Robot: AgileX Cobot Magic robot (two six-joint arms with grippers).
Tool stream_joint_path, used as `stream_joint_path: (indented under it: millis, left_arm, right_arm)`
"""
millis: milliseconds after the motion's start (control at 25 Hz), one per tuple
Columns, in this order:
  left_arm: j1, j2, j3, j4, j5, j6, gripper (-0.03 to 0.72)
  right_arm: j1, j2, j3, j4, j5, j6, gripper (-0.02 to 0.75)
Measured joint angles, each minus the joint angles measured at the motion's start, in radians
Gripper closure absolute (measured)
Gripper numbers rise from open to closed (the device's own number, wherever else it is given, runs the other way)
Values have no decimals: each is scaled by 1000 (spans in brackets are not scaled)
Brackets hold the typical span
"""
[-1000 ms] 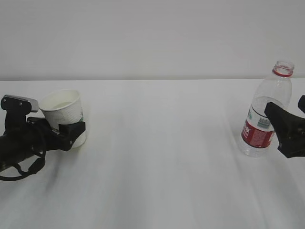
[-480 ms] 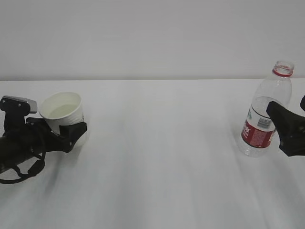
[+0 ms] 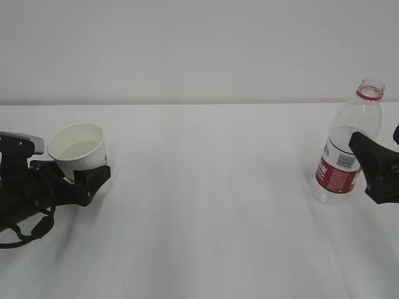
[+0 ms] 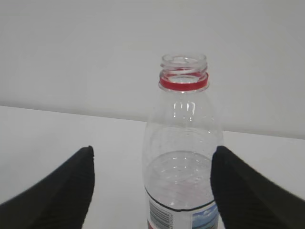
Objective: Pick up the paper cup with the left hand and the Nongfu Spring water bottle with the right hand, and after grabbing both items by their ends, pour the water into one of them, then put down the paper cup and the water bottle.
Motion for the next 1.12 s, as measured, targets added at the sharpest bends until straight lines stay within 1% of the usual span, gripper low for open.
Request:
stream_joint_path:
  millis: [200,480,800,1120]
  left_arm:
    - [0,-2,2,2,0,0,-3]
    - [2,-2,2,77,0,-4,-3]
    - [2,-2,2,79,0,-4,-3]
    - [2,-2,13,146,0,-13,-4]
  right_arm:
    - [0,0,0,0,0,0,169]
    - [0,0,0,0,0,0,169]
    - [0,0,0,0,0,0,170]
    - [0,0,0,2,0,0,170]
